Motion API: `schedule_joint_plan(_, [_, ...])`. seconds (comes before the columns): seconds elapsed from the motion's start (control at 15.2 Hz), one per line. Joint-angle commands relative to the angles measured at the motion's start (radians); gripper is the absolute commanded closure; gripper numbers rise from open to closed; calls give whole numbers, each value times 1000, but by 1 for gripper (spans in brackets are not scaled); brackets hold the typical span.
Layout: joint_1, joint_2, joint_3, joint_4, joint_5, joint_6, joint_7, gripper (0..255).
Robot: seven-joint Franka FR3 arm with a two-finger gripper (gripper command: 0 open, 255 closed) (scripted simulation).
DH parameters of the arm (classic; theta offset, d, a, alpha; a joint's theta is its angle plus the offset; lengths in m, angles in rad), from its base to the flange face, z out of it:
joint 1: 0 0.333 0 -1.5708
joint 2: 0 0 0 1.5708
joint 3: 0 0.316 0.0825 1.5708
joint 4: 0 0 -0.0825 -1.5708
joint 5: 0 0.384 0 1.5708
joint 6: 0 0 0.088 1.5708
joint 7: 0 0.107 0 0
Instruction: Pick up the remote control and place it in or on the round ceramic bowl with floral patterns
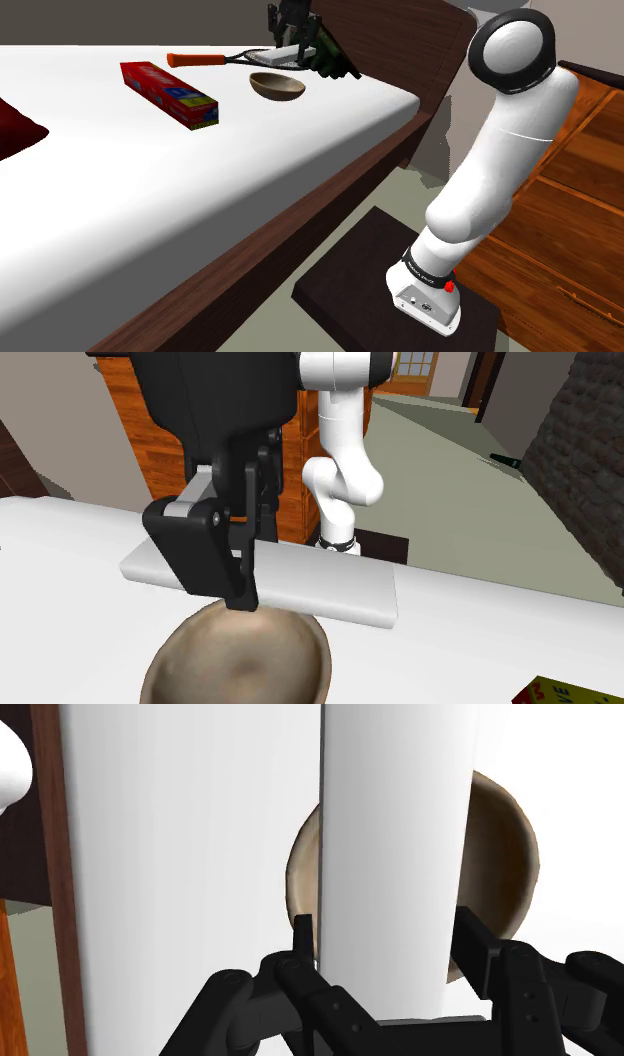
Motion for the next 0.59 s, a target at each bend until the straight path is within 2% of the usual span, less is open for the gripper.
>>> schedule_joint_plan(0.0, [22, 109, 5, 145, -51, -46, 7, 255])
schedule_joint_plan(0.07, [37, 161, 4, 217, -75, -70, 7, 255])
schedule_joint_plan(0.53, [5, 93, -3, 24, -40, 60, -4, 255])
